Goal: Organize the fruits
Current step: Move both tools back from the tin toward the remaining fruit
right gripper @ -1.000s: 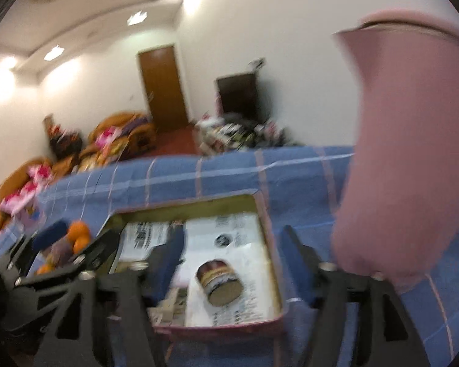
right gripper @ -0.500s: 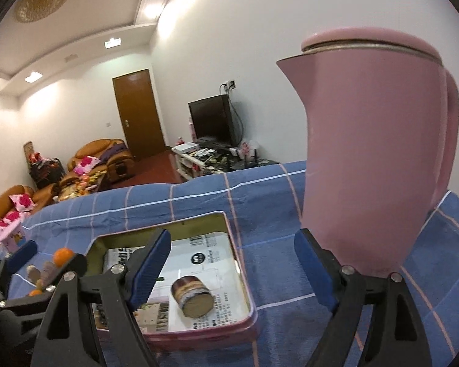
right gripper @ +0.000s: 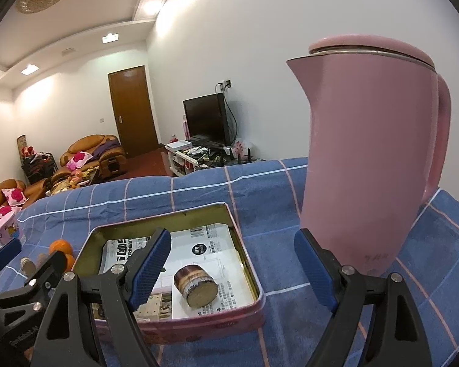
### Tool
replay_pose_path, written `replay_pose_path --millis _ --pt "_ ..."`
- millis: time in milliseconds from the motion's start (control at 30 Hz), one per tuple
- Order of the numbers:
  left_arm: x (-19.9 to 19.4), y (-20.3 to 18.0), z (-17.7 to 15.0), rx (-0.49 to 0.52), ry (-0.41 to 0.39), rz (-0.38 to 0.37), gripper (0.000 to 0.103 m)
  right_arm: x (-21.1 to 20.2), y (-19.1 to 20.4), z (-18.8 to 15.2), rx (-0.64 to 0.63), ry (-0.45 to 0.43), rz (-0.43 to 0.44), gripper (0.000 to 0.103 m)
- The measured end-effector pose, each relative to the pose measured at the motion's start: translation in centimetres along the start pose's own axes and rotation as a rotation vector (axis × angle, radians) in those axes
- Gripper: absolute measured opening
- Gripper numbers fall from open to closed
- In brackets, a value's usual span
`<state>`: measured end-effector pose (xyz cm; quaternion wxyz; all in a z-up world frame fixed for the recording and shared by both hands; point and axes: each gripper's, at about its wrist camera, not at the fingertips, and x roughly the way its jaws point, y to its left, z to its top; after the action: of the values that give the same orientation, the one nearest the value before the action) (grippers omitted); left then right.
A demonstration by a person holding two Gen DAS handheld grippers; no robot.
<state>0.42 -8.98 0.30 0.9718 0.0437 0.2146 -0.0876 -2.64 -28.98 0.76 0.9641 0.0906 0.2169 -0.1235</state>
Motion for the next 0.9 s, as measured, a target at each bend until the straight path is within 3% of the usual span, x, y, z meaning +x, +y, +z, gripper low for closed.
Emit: replay_pose_path --millis 233,900 --pt "-0.4 1.3 -0.4 -0.003 0.009 0.013 0.103 -0.6 0.6 -0.7 0.060 0.020 0.018 0.084" --pt "-1.0 8.0 -1.2 -0.046 0.041 0.070 0.103 -2.2 9.7 -2.6 -0.038 0.042 0.120 0.084"
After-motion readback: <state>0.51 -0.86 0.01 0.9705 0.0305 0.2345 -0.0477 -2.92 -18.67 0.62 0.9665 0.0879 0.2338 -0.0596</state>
